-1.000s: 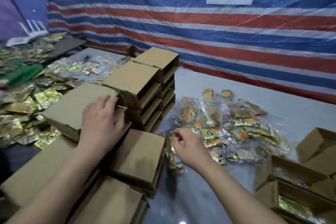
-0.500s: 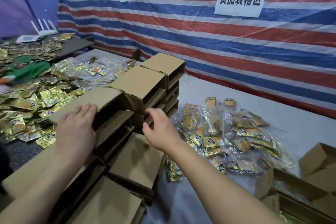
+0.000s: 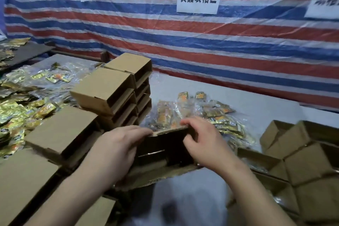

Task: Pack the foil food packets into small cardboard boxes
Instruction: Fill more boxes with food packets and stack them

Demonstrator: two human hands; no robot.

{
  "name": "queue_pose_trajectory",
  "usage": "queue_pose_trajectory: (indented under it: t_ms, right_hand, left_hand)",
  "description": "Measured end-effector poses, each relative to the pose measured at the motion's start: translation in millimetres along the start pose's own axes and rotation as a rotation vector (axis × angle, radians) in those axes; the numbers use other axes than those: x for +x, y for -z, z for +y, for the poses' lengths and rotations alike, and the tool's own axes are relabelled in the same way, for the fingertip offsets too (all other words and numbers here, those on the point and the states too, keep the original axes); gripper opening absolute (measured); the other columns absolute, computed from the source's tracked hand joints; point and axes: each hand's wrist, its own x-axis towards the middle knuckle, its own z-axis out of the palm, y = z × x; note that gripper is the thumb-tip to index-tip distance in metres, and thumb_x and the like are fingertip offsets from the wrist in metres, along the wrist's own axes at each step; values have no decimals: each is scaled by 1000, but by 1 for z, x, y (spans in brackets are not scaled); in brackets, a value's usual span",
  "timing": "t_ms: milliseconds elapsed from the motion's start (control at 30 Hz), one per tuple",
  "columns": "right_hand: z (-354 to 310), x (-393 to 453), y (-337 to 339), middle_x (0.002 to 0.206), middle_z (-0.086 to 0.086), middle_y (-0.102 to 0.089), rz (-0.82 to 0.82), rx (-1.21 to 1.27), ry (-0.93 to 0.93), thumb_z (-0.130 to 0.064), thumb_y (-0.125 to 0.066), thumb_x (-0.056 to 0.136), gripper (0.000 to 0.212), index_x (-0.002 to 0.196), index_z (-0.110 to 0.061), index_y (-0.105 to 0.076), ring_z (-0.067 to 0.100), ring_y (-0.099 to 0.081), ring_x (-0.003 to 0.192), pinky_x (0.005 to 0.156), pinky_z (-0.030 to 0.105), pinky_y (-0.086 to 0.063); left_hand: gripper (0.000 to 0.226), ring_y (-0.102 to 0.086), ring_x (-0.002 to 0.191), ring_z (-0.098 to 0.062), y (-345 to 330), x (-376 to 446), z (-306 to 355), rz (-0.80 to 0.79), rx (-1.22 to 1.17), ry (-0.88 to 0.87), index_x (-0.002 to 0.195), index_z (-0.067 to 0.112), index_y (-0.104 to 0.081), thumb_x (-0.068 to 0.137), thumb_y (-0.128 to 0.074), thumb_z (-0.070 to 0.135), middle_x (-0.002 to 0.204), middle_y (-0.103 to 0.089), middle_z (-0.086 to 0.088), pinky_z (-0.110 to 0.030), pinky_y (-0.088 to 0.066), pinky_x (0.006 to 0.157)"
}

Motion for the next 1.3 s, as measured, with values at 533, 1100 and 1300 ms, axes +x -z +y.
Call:
queue_pose_trajectory:
  t_ms: [533, 1100, 1300]
  right_hand:
    - [136, -148, -87, 101, -5, -57, -116, -223, -594, -16, -47, 94, 11, 93, -23, -55, 11, -58, 86, 77, 26, -51]
    - [156, -167, -132, 114, -3, -54, -168, -240, -703, -24, -44, 96, 18, 108, -21, -57, 17, -56, 102, 90, 30, -47]
    - [161, -173, -130, 119, -7, -54, -146, -290, -670, -26, -43, 93, 30, 120, -24, -57, 14, -51, 110, 99, 28, -44]
  left_hand:
    - [3, -58, 90, -3, -236, -31, 10, -519, -356, 133, 91, 26, -69, 90, -67, 26, 92, -67, 13, -13, -40, 77]
    - [29, -55, 89, -4, -289, -58, -9, -461, -407, 63, 93, 28, -64, 94, -47, 52, 90, -61, 14, -25, -45, 80]
    - [27, -53, 68, -12, -296, 4, -37, -295, -415, 274, 72, 28, -50, 98, -50, 23, 70, -55, 8, -30, -33, 59]
